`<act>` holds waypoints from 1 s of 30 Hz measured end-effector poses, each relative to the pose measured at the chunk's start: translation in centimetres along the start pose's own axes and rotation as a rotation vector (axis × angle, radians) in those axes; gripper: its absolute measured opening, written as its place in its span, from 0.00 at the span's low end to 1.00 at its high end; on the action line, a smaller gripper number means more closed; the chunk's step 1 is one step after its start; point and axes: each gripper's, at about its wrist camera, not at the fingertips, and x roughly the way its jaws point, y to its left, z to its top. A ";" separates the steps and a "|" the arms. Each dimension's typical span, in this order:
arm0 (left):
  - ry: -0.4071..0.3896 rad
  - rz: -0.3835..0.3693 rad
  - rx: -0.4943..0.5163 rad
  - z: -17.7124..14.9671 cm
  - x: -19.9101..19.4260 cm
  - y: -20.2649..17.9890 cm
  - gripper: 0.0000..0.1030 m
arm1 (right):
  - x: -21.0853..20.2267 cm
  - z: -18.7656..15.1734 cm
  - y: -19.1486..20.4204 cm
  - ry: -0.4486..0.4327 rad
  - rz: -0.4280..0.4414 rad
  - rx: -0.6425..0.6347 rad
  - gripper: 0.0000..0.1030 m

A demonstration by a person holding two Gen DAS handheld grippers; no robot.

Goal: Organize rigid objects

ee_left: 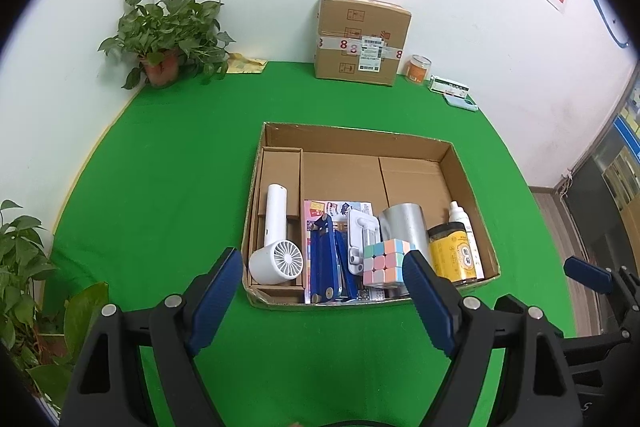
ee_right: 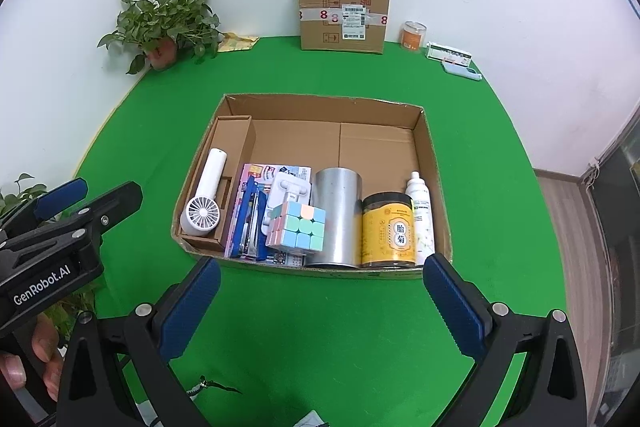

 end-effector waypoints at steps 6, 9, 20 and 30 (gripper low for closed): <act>-0.001 0.020 0.013 -0.4 -0.2 -0.4 0.80 | -0.2 -0.6 -0.3 0.010 0.001 -0.002 0.99; 0.002 0.030 0.025 -0.5 -0.2 -0.6 0.80 | -0.1 -0.8 -0.5 0.018 0.007 0.002 0.99; 0.020 0.021 0.039 -0.7 0.0 -1.1 0.80 | 0.0 -0.9 -0.8 0.017 0.008 0.004 0.99; -0.052 -0.014 0.040 -0.9 -1.0 -0.8 0.80 | 0.4 -0.9 -0.7 0.028 0.009 0.009 0.99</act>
